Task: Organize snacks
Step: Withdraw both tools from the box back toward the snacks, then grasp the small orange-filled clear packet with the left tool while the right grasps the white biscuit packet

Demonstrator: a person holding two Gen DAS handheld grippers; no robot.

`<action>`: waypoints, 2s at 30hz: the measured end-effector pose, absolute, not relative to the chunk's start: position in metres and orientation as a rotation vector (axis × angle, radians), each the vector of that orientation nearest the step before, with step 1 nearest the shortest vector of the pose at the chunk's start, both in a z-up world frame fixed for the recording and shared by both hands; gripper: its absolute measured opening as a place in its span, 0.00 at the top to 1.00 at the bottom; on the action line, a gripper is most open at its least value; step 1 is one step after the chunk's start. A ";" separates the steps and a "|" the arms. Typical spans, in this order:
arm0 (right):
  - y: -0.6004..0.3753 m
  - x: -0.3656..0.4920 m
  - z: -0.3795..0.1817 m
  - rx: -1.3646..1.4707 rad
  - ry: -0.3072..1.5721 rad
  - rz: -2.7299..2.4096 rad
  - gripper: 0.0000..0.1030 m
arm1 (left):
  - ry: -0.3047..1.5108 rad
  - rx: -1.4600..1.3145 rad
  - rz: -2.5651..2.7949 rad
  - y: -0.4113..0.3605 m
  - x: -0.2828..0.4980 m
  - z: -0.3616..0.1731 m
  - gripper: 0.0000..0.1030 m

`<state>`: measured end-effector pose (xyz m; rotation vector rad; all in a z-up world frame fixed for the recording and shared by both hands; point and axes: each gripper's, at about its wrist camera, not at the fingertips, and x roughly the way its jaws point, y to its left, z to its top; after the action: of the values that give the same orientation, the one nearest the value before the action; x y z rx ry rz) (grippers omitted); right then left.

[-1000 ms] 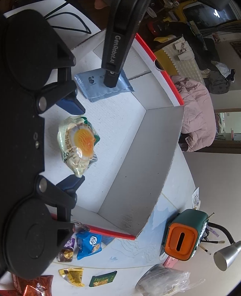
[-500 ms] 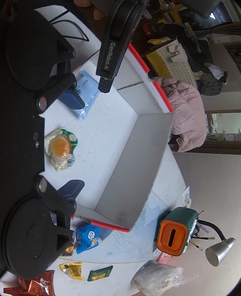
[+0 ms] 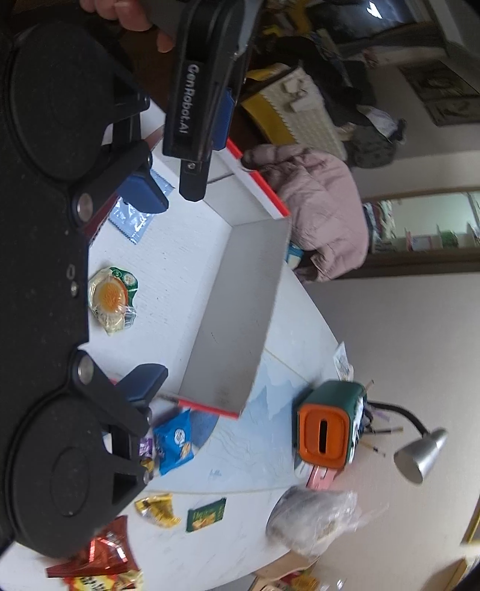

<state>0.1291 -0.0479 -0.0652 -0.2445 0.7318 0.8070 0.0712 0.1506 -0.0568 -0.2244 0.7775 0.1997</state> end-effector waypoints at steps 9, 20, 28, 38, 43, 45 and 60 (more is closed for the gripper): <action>-0.098 0.126 -0.049 -0.106 0.705 0.693 0.01 | 0.700 -0.179 0.090 0.117 0.073 -0.038 0.29; -0.170 0.135 -0.041 -0.069 0.659 0.616 0.00 | 0.682 -0.222 0.030 0.061 0.095 -0.035 0.20; -0.226 0.163 -0.062 -0.094 0.684 0.564 0.00 | 0.745 -0.208 0.054 0.007 0.125 -0.050 0.20; -0.262 0.203 -0.113 -0.152 0.771 0.543 0.01 | 0.833 -0.188 0.092 -0.054 0.160 -0.077 0.20; -0.272 0.213 -0.131 -0.174 0.805 0.575 0.04 | 0.895 -0.201 0.112 -0.073 0.179 -0.098 0.20; -0.274 0.216 -0.138 -0.189 0.816 0.594 0.04 | 0.918 -0.214 0.127 -0.078 0.187 -0.108 0.20; -0.250 0.246 -0.189 -0.206 0.900 0.700 0.28 | 1.038 -0.230 0.207 -0.080 0.233 -0.161 0.32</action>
<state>0.2461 -0.2501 -0.1886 -0.2065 0.9001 0.6995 0.2328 -0.0802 -0.1610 -0.2300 1.0382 0.2074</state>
